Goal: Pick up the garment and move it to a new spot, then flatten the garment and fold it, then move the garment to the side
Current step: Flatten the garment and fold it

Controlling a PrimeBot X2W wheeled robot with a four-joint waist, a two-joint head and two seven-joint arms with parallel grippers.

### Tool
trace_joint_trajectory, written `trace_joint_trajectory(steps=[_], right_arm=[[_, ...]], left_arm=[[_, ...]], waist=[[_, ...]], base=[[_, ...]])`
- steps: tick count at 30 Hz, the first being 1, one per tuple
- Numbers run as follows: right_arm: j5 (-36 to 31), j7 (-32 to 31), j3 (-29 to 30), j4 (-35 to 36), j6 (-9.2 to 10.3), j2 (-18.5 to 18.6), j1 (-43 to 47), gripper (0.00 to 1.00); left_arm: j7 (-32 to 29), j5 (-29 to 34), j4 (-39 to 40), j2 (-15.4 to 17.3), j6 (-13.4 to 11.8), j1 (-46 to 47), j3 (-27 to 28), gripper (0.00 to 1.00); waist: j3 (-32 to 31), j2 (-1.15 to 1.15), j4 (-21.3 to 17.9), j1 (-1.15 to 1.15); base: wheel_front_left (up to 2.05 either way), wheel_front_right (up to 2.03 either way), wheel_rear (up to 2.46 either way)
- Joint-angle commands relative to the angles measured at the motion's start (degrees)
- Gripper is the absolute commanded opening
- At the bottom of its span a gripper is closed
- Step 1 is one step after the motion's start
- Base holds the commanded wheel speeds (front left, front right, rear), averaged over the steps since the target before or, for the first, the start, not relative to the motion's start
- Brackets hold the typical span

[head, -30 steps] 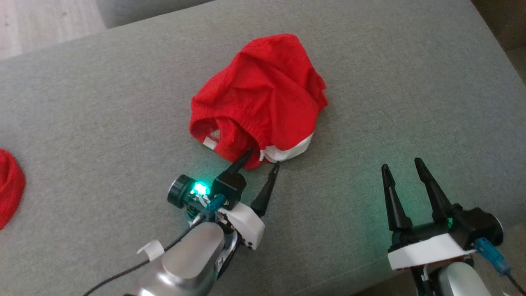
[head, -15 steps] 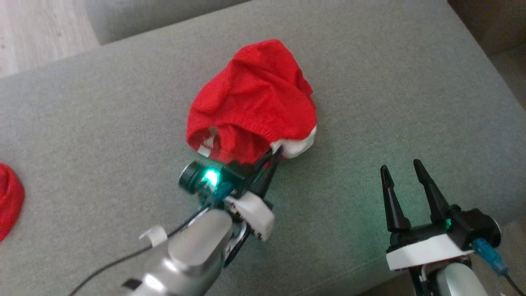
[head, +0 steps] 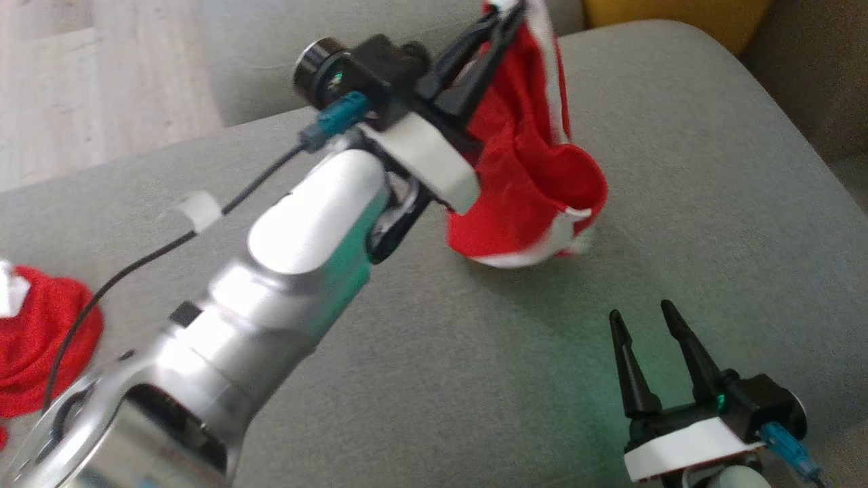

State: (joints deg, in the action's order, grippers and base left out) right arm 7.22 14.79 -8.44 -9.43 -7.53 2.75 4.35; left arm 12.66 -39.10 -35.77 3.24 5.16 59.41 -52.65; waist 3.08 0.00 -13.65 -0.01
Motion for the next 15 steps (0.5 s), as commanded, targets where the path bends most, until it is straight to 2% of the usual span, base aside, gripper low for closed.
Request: trace_joint_trajectory(steps=[1, 5, 11, 15], right_arm=[[0.2, 0.2, -1.0, 1.8, 0.04, 0.1, -1.1, 1.00], [0.3, 0.2, -0.1, 2.1, 0.04, 0.1, -0.5, 1.00], [2.4, 0.2, 2.4, 0.8, 0.04, 0.1, -0.7, 1.00], [1.9, 0.2, 3.9, -2.3, 0.04, 0.2, -2.3, 1.00]], left_arm=[[-0.3, -0.7, 0.9, 2.6, 0.3, 0.6, 2.3, 0.00], [-1.9, -2.4, 1.5, 6.3, -0.2, -6.1, 1.8, 0.00], [-1.0, -4.8, 3.3, 12.0, -2.1, -18.2, 2.0, 0.00], [0.0, -5.7, 4.5, 13.8, -3.0, -21.5, 3.0, 0.00]], waist=[[-1.0, 0.00, 1.9, 0.01], [-0.7, 0.00, 5.5, 0.01], [1.6, 0.00, 10.5, 0.01], [3.4, 0.00, 13.1, 0.01]], base=[[0.00, 0.00, 0.00], [0.00, 0.00, 0.00], [0.00, 0.00, 0.00], [0.00, 0.00, 0.00]])
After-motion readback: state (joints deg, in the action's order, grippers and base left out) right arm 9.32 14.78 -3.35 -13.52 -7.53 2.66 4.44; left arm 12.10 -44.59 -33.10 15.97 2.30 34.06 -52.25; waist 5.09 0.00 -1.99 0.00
